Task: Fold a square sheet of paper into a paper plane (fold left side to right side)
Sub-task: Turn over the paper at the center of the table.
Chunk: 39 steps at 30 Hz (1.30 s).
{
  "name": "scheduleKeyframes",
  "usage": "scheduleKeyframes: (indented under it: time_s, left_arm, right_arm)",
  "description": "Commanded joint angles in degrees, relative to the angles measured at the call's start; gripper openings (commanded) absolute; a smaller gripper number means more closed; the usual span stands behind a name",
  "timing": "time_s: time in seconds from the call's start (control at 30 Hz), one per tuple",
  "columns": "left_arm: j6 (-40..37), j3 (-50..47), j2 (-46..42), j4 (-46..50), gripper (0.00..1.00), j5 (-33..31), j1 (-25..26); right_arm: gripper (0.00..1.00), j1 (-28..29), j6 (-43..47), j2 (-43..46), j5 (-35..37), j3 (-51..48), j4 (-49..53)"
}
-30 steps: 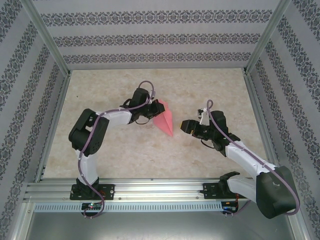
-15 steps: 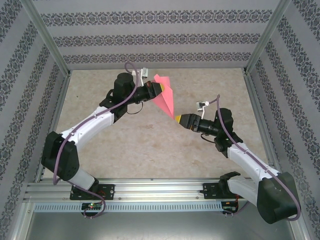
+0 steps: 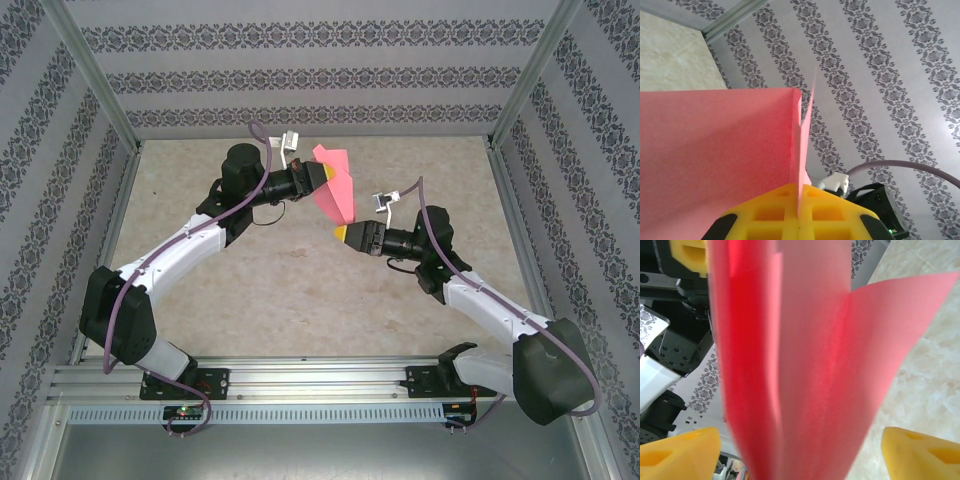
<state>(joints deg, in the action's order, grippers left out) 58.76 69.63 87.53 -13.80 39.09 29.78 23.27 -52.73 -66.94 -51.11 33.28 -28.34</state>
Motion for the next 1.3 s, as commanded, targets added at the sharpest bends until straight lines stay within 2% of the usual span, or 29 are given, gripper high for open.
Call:
scheduleKeyframes:
  time_s: [0.0, 0.03, 0.3, 0.5, 0.63, 0.7, 0.77, 0.83, 0.93, 1.03, 1.1, 1.27]
  left_arm:
    - [2.6, -1.1, -1.3, -5.1, 0.07, 2.8, 0.5]
    - [3.0, -1.4, -1.3, -5.2, 0.07, 2.8, 0.5]
    - [7.0, -4.8, 0.1, -8.5, 0.07, 3.3, 0.6]
    - [6.4, -5.2, 0.8, -7.9, 0.09, 3.4, 0.6]
    - [4.6, -5.4, 0.1, -4.6, 0.23, 2.6, 0.6]
    - [2.5, -6.0, -1.4, -1.3, 0.31, 1.1, 0.5]
    - [-0.3, -6.5, -3.2, 2.7, 0.37, -0.9, 0.4]
    - [-3.9, -6.7, -5.4, 8.8, 0.48, -3.8, 0.3]
    - [-10.0, -6.9, -10.1, 20.4, 0.58, -11.8, -0.2]
    - [-16.3, -6.9, -16.0, 33.2, 0.62, -24.4, -0.3]
    - [-18.6, -7.6, -20.6, 39.7, 0.64, -34.6, -0.3]
    - [-18.1, -12.4, -32.1, 46.6, 0.68, -51.7, -0.4]
  right_arm:
    - [0.74, 0.3, 0.0, 0.3, -0.3, 2.2, -2.7]
    - [0.68, 0.3, 0.1, 0.5, -0.1, 2.3, -2.5]
    - [0.44, -0.1, 2.2, 2.7, 0.1, 1.9, 0.3]
    - [0.28, -0.1, 4.5, 4.0, 1.5, 1.3, 4.2]
    - [0.16, -0.1, 6.4, 4.3, 2.4, 1.3, 7.4]
    - [0.09, 0.4, 9.6, 4.6, 3.5, 2.6, 12.8]
    - [0.06, 1.1, 13.2, 4.8, 5.3, 3.8, 18.4]
    - [0.06, 1.6, 16.2, 5.1, 7.2, 4.9, 23.3]
    - [0.05, 2.6, 20.6, 5.5, 11.7, 6.7, 31.2]
    - [0.05, 5.9, 27.0, 5.3, 22.7, 10.3, 42.9]
    - [0.04, 10.3, 31.1, 4.4, 35.4, 13.7, 51.6]
    - [0.04, 23.2, 35.8, -3.2, 70.4, 24.0, 70.4]
